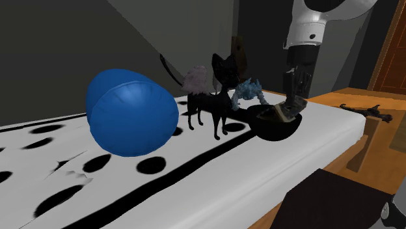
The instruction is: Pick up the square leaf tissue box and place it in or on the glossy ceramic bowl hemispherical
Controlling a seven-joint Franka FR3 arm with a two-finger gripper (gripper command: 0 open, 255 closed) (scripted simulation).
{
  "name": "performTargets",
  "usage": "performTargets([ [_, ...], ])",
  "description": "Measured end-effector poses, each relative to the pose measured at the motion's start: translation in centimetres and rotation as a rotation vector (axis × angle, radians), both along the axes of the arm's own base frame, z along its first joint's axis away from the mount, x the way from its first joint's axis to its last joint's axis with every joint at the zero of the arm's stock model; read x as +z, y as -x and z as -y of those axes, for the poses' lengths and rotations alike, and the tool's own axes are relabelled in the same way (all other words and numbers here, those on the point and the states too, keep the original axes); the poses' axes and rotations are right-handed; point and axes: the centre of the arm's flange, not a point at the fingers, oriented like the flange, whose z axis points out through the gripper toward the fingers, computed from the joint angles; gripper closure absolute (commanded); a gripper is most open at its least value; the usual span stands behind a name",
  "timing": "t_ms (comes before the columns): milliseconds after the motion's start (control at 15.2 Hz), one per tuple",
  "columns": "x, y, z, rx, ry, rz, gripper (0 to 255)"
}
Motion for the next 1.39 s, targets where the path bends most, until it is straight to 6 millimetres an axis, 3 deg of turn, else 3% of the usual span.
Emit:
performTargets([
  [330, -0.1, 0.0, 0.0, 0.0, 0.0, 0.002, 255],
  [396, -0.1, 0.0, 0.0, 0.0, 0.0, 0.002, 0],
  [792, -0.1, 0.0, 0.0, 0.0, 0.0, 0.001, 0],
  [1056, 3.9, -0.3, 0.4, 0.0, 0.001, 0.002, 0],
  [1386, 4.8, -0.2, 0.6, 0.0, 0.0, 0.001, 0],
])
